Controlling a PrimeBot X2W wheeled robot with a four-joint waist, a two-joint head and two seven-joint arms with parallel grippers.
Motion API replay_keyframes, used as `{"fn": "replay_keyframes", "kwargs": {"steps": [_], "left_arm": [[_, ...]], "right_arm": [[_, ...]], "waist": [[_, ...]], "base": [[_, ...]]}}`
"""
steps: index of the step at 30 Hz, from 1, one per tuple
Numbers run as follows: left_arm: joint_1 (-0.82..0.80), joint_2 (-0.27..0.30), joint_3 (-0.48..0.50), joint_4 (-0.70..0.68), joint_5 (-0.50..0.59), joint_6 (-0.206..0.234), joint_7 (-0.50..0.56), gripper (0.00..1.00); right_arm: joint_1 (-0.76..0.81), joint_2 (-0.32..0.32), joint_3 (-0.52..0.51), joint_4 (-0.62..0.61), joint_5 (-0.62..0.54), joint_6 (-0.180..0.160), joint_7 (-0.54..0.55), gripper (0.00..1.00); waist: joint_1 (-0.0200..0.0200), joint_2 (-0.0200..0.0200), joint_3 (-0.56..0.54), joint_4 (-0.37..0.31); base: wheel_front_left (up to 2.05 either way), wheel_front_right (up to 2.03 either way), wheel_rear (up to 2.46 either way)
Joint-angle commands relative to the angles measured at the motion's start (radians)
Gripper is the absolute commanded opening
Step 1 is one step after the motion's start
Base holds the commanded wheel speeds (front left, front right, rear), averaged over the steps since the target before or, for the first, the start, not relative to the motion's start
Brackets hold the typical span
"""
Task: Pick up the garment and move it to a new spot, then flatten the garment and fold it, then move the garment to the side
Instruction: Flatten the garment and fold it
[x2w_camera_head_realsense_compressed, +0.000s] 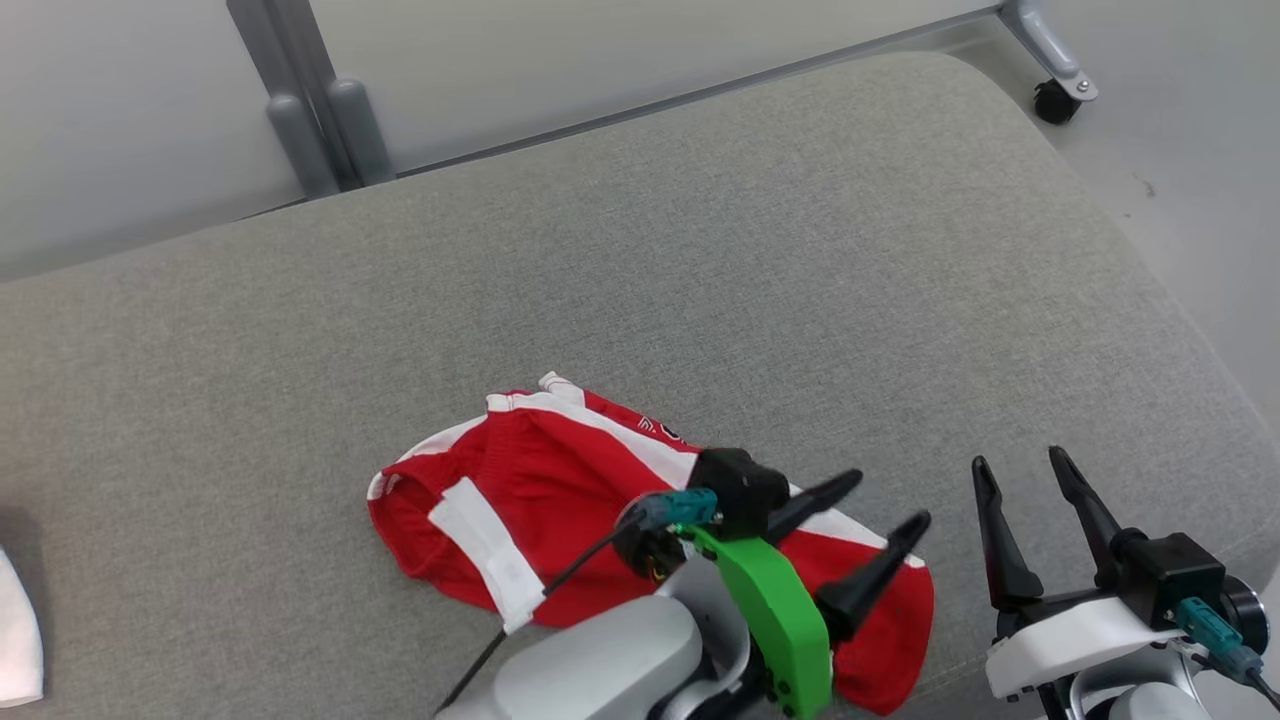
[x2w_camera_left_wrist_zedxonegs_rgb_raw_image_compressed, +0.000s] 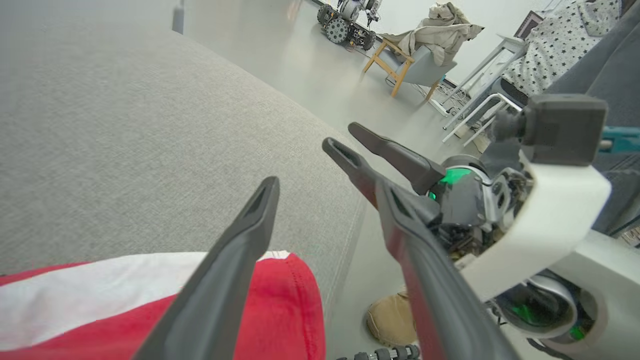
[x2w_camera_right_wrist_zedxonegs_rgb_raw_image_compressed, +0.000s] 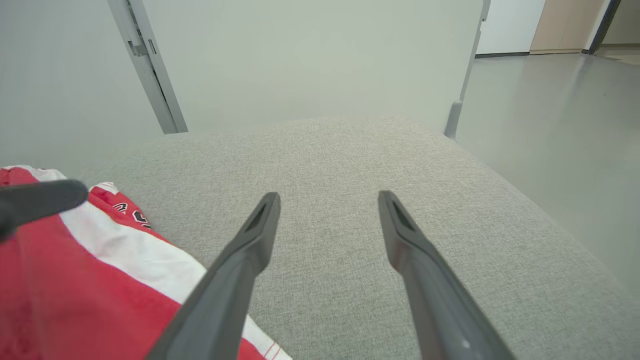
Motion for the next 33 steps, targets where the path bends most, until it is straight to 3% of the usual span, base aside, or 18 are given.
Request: {"fn": "replay_keyframes", "kwargs": {"steps": [1, 3, 4, 6, 10, 13, 17, 21, 33], "left_arm": [[-0.028, 0.007, 0.013, 0.014, -0.007, 0.033, 0.004, 1.00], [-0.044, 0.028, 0.045, 0.036, -0.016, 0.091, 0.018, 1.00], [-0.074, 0.093, 0.067, 0.062, 0.007, 0.165, 0.039, 1.00], [-0.089, 0.148, 0.087, 0.070, 0.008, 0.226, 0.068, 1.00], [-0.098, 0.261, 0.133, 0.075, -0.023, 0.292, 0.122, 1.00], [-0.084, 0.295, 0.166, 0.082, -0.078, 0.274, 0.168, 1.00], [-0.075, 0.274, 0.171, 0.095, -0.164, 0.194, 0.261, 1.00], [-0.091, 0.259, 0.185, 0.138, -0.219, 0.141, 0.325, 1.00], [-0.147, 0.256, 0.208, 0.272, -0.248, 0.097, 0.369, 1.00]], "right_arm": [[0.013, 0.004, -0.007, -0.004, 0.000, 0.000, -0.003, 1.00], [0.023, 0.007, -0.014, -0.006, -0.003, 0.000, -0.003, 1.00], [0.031, 0.007, -0.020, -0.008, -0.004, 0.000, -0.003, 1.00], [0.040, 0.008, -0.025, -0.012, -0.004, 0.000, -0.003, 1.00], [0.053, 0.005, -0.030, -0.015, -0.006, 0.000, -0.003, 1.00], [0.050, 0.001, -0.024, -0.014, -0.008, 0.000, -0.003, 1.00], [0.030, -0.006, -0.012, -0.008, -0.008, 0.000, -0.003, 1.00], [0.009, -0.008, 0.010, -0.004, -0.008, 0.000, -0.003, 1.00], [0.021, -0.009, 0.003, -0.003, -0.004, 0.000, -0.003, 1.00]], "waist": [[0.0000, 0.0000, -0.012, 0.012], [0.0000, 0.0000, -0.019, 0.021], [0.0000, 0.0000, -0.027, 0.032], [0.0000, 0.0000, -0.033, 0.044], [0.0000, 0.0000, -0.038, 0.067], [0.0000, 0.0000, -0.033, 0.082], [0.0000, 0.0000, -0.028, 0.088], [0.0000, 0.0000, -0.019, 0.075], [0.0000, 0.0000, 0.004, 0.037]], "base": [[0.00, 0.00, 0.00], [0.00, 0.00, 0.00], [0.00, 0.00, 0.00], [0.00, 0.00, 0.00], [0.00, 0.00, 0.00], [0.00, 0.00, 0.00], [0.00, 0.00, 0.00], [0.00, 0.00, 0.00], [0.00, 0.00, 0.00]]}}
